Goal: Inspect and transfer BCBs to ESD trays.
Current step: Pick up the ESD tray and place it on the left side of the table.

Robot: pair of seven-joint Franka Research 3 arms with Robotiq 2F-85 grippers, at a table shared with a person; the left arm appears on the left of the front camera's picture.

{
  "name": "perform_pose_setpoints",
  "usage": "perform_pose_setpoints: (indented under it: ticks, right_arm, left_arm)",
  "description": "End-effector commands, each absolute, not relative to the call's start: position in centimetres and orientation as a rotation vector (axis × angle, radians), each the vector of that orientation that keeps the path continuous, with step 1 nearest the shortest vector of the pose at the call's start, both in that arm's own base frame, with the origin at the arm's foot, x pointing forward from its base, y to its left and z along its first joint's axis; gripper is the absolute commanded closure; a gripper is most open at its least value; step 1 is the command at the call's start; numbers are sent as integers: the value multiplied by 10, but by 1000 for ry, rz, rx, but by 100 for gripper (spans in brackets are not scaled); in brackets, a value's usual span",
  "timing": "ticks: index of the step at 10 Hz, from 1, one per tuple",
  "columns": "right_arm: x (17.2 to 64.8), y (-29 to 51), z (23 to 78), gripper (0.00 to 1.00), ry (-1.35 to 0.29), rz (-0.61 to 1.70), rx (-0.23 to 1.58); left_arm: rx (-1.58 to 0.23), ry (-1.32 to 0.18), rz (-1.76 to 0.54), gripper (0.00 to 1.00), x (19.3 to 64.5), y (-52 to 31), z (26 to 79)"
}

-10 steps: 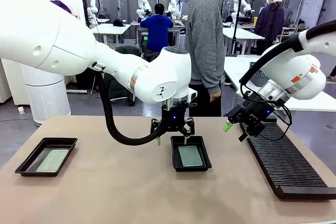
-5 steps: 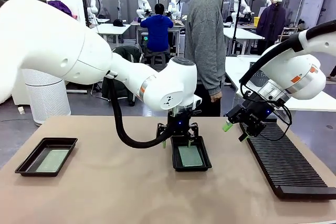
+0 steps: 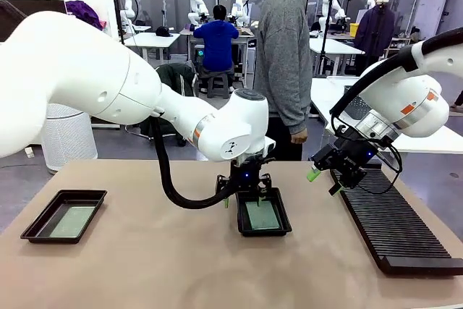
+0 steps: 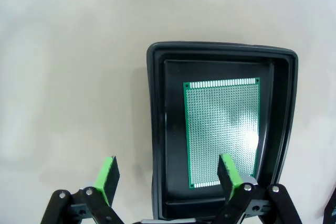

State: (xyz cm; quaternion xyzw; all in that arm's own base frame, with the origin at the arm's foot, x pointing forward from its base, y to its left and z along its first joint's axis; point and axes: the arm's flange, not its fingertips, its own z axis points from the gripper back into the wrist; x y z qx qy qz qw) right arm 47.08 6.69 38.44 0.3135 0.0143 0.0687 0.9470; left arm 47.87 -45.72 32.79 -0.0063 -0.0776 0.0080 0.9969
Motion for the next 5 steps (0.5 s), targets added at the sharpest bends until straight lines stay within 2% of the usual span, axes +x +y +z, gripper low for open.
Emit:
perform_pose_setpoints:
  ticks: [1,5]
  right_arm:
    - [473,69,385,0,37,134,627]
    - [473,69,385,0,37,134,627]
  left_arm:
    - [-25,-165,3,0,482,-455,322]
    - [-14,-136,-26,0,491,-449,316]
